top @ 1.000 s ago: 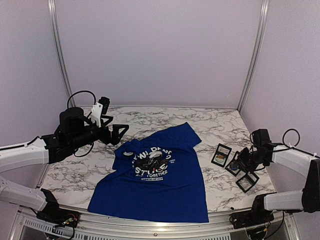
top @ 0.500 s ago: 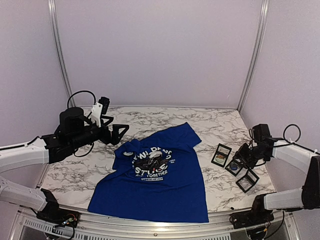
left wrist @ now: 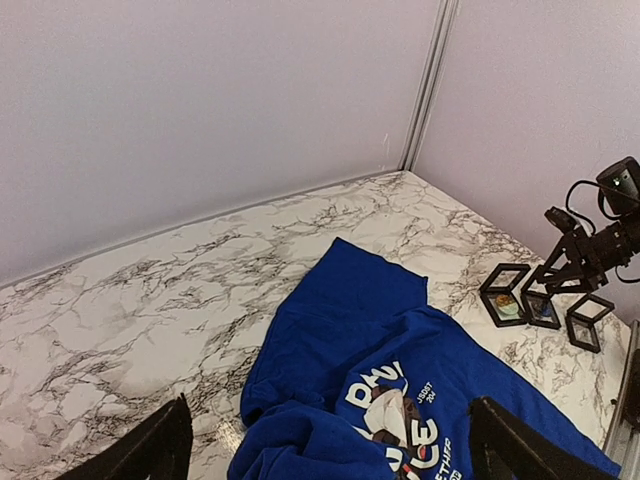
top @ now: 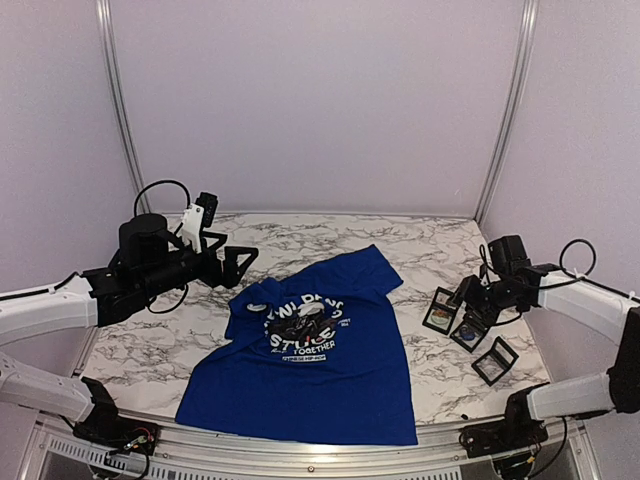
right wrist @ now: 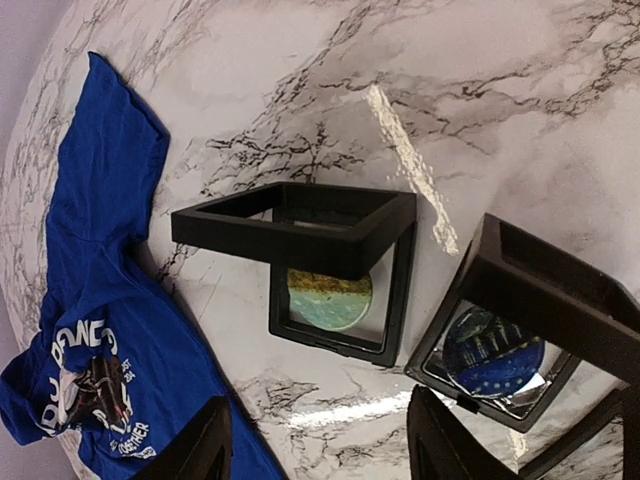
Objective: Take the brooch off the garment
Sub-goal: Place the brooch in the brooch box, then pick up the crumpled clothing from the center of the board.
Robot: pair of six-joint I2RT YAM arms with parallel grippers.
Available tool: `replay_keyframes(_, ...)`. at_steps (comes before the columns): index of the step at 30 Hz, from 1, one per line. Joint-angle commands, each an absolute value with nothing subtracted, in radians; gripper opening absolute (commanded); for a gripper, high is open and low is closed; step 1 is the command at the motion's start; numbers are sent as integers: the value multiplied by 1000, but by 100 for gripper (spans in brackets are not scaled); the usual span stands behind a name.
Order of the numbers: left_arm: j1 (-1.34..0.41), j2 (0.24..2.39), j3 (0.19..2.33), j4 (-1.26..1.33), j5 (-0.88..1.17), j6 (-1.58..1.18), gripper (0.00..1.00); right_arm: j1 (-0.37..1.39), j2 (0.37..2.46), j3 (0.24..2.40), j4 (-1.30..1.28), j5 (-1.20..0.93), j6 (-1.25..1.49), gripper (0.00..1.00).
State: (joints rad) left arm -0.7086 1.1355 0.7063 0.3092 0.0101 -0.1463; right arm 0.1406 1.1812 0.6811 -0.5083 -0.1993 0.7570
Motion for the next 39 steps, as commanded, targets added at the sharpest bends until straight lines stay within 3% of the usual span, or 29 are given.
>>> replay_keyframes(1,-703,1143,739,289,11,-177,99,214,1192,751,-460,-179,727,60)
replay_keyframes(10,-703,1142,709,270,8,-341,99,447,1337,901,-299,-144,561,66)
replay_keyframes(23,-703,1000,493,267,-167,-686,99,778,1639,1191,-102,-134,266,69)
replay_keyframes(39,-704,887,334,240,-204,-896,99,1007,2024,1667,-276,-72,77,69)
